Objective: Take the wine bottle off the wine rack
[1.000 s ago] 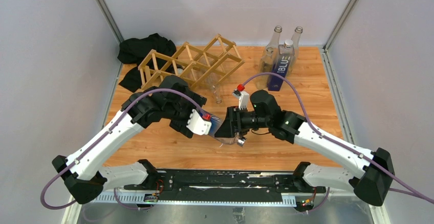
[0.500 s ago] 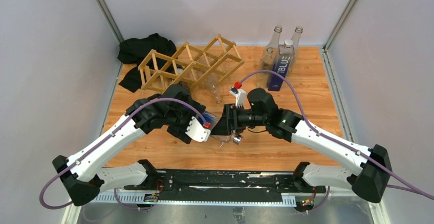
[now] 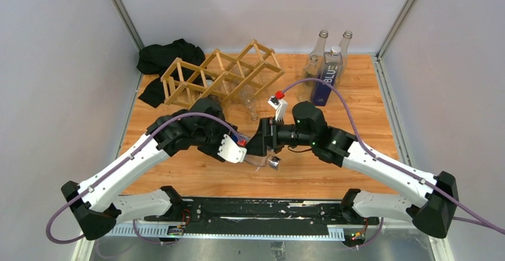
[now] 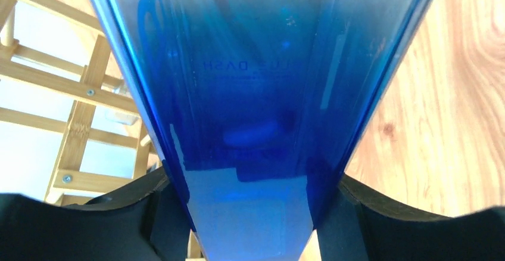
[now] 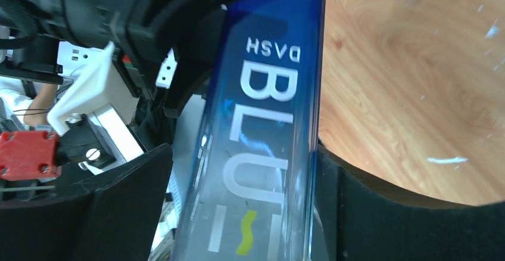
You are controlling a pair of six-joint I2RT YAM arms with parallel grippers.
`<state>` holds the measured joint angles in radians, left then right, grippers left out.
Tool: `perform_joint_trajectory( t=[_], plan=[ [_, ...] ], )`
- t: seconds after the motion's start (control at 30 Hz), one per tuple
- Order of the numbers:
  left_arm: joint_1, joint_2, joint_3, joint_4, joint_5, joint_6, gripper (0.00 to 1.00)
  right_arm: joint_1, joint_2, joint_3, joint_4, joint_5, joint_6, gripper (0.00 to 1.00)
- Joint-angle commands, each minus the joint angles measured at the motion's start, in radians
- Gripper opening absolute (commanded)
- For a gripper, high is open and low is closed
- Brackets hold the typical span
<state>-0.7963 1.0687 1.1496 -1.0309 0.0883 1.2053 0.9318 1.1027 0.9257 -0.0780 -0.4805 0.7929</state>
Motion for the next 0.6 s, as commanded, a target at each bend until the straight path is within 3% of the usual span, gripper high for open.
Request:
perform_joint_trajectory(
  t=[0.0,0.27,0.57],
  plan=[
    [-0.009,-0.033,0.034,0.056,0.013,-0.042,0.0,0.011,-0.103,0.039,0.126,0.02,-0.044,0.92],
    [-0.007,-0.039,0.105,0.069,0.113,-0.285,0.0,-0.034,-0.27,0.045,-0.031,0.1,-0.153,0.95],
    [0.1,-0.053,0.173,0.071,0.463,-0.54,0.0,-0.047,-0.439,0.101,-0.119,0.169,-0.261,0.97]
  ],
)
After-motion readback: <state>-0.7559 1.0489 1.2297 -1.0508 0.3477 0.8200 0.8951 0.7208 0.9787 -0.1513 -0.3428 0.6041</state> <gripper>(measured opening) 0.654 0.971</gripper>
